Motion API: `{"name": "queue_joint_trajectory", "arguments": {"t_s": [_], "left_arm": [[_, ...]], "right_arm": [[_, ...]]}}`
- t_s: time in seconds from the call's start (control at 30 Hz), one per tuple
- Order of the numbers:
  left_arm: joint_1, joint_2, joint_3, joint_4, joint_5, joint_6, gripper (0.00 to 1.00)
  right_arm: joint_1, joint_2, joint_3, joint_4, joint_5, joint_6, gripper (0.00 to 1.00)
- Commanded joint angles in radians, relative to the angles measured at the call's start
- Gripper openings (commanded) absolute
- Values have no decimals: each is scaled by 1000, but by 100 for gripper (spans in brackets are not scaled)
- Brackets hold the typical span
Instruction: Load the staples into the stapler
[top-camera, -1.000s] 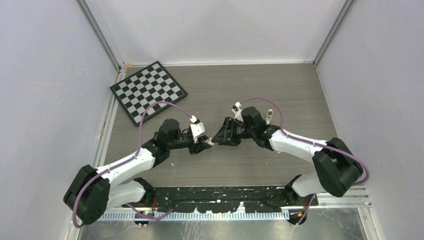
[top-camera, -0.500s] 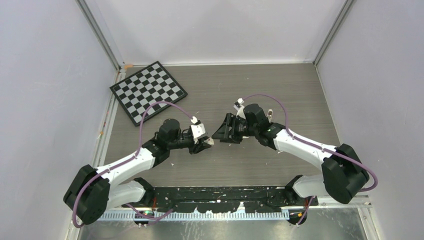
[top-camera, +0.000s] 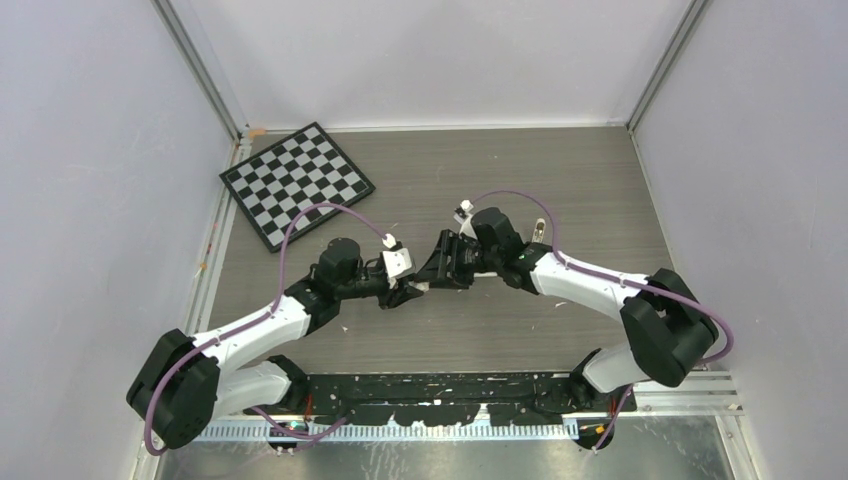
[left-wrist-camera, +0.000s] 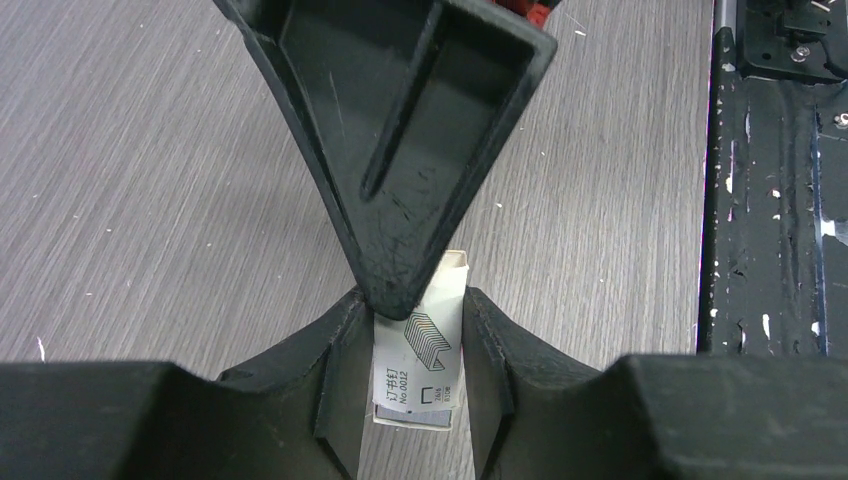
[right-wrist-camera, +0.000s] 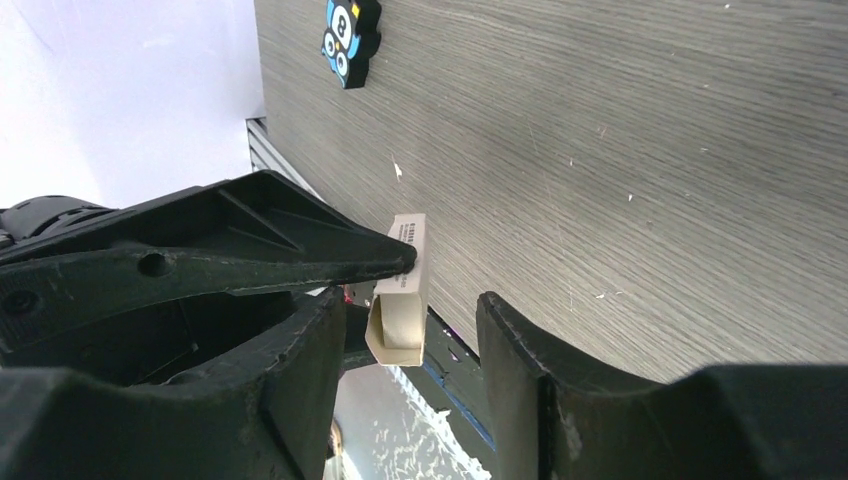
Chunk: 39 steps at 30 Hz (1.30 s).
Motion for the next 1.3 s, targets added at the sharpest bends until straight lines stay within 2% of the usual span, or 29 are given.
{"name": "queue_joint_trajectory", "arguments": {"t_s": [0.0,0.27,0.53,0.8,0.97,1.13,1.27], "left_arm": [[-6,0,35,54,14,21,38],[-6,3,35,54,17,22,38],[-7,-12,53,11,8,32,41],[-7,-37,76,-65,-10,58,45],[-7,-81,118,-209,-32,125,53],[-6,-129,151,-357,-60,185,68],[-7,-108,190,-458,-51,236,78]], "right_arm": [[20,23,43,43,-7,7,54],[29,42,50,37,-5,-12,47],[29,32,38,69,-1,2,30],[27,13,19,98,1,24,24],[1,-7,-3,98,7,26,24],[-44,-48,-30,100,-1,17,24],[-54,-67,-44,115,-23,8,24]]}}
